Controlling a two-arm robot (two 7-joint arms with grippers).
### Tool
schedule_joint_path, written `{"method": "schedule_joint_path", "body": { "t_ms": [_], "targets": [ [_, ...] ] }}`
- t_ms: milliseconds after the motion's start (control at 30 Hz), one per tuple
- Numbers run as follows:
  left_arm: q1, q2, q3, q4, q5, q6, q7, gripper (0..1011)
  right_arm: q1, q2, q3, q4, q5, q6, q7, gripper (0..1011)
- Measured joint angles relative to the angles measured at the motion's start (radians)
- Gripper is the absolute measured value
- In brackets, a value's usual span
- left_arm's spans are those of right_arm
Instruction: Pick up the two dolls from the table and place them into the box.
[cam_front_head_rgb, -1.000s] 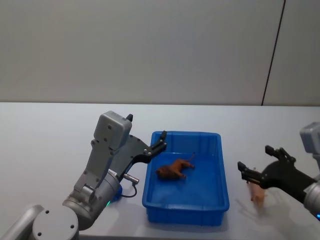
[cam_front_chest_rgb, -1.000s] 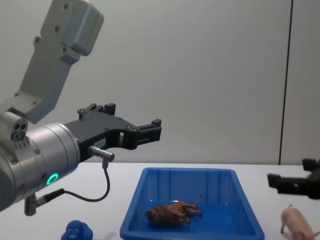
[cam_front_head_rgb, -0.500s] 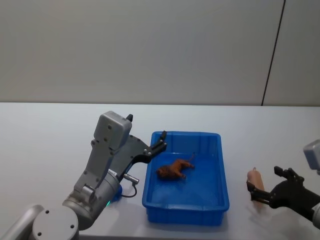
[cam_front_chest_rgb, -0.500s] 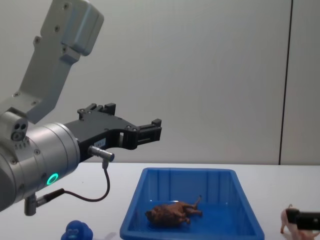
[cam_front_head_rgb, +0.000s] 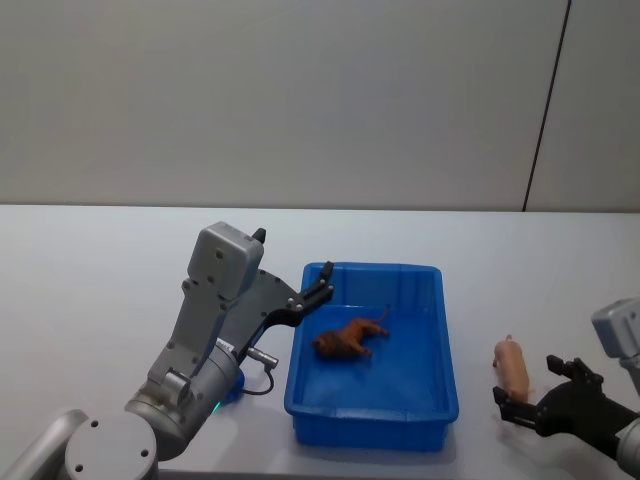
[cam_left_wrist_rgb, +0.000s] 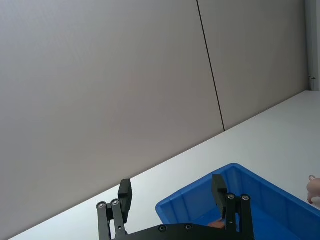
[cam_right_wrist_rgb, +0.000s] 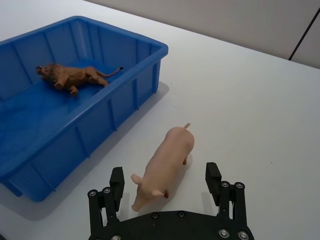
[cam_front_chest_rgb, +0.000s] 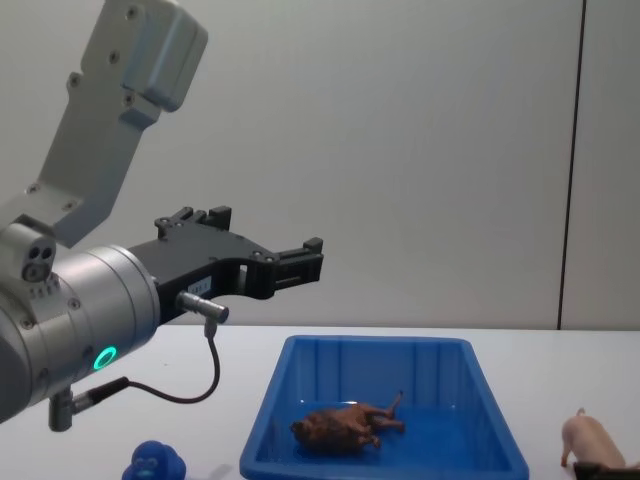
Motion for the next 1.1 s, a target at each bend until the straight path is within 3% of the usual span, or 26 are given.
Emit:
{"method": "schedule_joint_path", "body": {
  "t_ms": [133,367,767,900,1100],
  "targets": [
    [0.0,0.0,0.0,0.0,0.0,0.0,0.0,1002,0.008,-0.009,-0.005,0.014,-0.004,0.006,-0.008,987],
    [0.0,0.0,0.0,0.0,0.0,0.0,0.0,1002,0.021,-0.023,-0.012,0.034,-0.007,0.023,-0.02,832],
    [0.0,0.0,0.0,0.0,0.0,0.0,0.0,1002,0.036,-0.038,-0.015,0.055,0.007,0.055,-0.044,423],
    [0.0,0.0,0.0,0.0,0.0,0.0,0.0,1002,0.037,-0.039,-0.012,0.054,0.015,0.055,-0.053,363],
    [0.0,0.0,0.0,0.0,0.0,0.0,0.0,1002,0.039,-0.039,-0.005,0.039,0.027,0.033,-0.07,363]
  ]
}}
